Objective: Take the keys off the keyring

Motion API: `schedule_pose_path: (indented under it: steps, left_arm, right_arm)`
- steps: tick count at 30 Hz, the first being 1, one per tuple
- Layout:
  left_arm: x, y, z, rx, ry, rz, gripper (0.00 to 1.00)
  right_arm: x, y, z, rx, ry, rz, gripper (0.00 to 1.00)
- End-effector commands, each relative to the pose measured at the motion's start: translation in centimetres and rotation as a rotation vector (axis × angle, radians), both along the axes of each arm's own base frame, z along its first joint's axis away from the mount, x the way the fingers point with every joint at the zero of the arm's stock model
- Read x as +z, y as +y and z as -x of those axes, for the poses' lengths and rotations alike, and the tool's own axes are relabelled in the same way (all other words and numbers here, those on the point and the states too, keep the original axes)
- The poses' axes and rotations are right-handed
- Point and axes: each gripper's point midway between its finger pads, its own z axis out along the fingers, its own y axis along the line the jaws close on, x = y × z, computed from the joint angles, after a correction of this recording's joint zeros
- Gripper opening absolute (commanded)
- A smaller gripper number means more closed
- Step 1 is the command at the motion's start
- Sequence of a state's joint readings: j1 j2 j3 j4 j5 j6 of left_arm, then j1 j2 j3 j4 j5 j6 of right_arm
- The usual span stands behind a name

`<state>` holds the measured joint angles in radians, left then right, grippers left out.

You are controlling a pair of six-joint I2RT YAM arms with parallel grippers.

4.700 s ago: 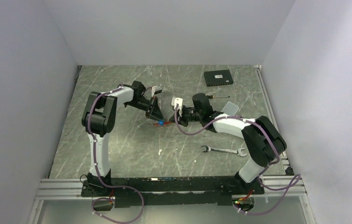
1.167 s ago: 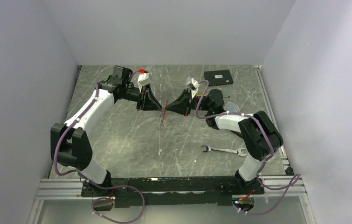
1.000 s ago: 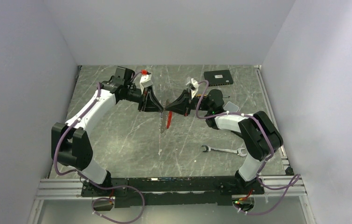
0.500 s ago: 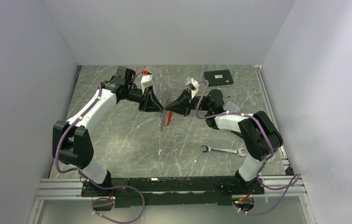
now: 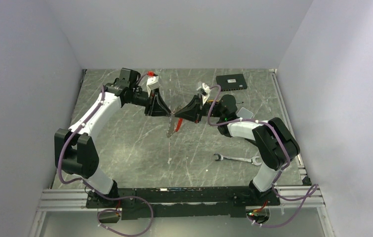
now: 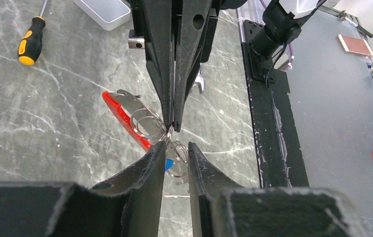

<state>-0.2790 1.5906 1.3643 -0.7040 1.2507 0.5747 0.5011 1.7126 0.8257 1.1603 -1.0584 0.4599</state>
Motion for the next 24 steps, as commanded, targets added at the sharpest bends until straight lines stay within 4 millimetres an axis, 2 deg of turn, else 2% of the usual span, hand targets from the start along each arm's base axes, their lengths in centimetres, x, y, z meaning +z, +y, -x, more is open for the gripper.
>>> schedule_pose_path:
  steps: [1,8,18,22,24]
  left_arm:
    - [1.8,0.0,-0.3,-0.012,-0.069,0.028,0.29]
    - [0.5,-0.2,-0.8,0.002,-0.048,0.021,0.28]
    - [-1.5,-1.0,-0.4,-0.013,-0.010,0.000,0.28]
    - [-1.7,-1.1,-0.3,-0.019,-0.006,0.000,0.27]
    - [-1.5,-1.2,-0.2,-0.025,-0.004,0.008,0.22]
  right_arm:
    - [2.7,0.1,0.6,0.024,-0.111,-0.050,0.00]
    - [3.0,0.1,0.7,0.028,-0.113,-0.057,0.00]
    - [3.5,0.1,0.9,0.034,-0.111,-0.076,0.00]
    - [3.5,0.1,0.9,0.034,-0.110,-0.079,0.00]
    - [3.4,0.1,0.9,0.035,-0.107,-0.077,0.00]
